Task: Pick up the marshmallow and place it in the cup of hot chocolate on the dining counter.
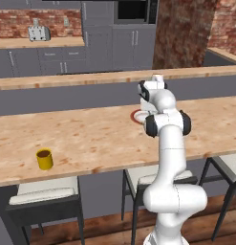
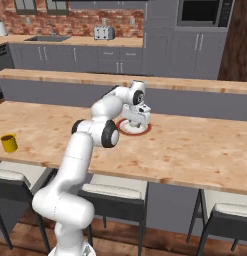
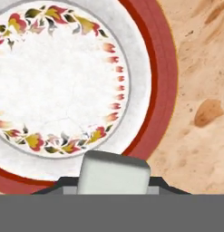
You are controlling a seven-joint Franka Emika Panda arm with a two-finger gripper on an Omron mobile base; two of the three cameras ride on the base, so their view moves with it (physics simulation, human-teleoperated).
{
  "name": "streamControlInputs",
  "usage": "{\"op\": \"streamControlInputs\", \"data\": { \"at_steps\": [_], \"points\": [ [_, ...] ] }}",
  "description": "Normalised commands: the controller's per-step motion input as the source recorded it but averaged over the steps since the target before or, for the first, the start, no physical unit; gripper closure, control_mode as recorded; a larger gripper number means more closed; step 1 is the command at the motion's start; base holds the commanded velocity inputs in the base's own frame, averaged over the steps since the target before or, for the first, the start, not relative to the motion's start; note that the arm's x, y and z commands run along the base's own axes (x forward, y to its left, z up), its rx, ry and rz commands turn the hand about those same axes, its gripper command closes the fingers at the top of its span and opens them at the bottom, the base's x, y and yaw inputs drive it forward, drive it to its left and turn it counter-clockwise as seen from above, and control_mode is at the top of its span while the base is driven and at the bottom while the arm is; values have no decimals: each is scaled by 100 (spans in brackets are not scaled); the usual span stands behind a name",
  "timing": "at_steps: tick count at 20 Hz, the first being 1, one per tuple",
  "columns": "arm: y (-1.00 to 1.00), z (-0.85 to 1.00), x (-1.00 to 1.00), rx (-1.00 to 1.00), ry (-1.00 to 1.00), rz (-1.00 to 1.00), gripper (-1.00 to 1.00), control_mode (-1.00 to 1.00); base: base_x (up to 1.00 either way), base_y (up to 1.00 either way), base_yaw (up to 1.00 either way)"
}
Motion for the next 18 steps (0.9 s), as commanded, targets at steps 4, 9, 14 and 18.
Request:
{"op": "streamControlInputs", "data": {
  "at_steps": [4,9,14,18],
  "points": [
    [20,56,-100,0,-11,6,100,-100,0,0,0],
    [33,37,-100,0,-21,8,100,-100,0,0,0],
    [43,37,-100,2,-27,11,100,-100,0,0,0],
    [57,32,-100,5,-21,15,100,-100,0,0,0]
  ]
}}
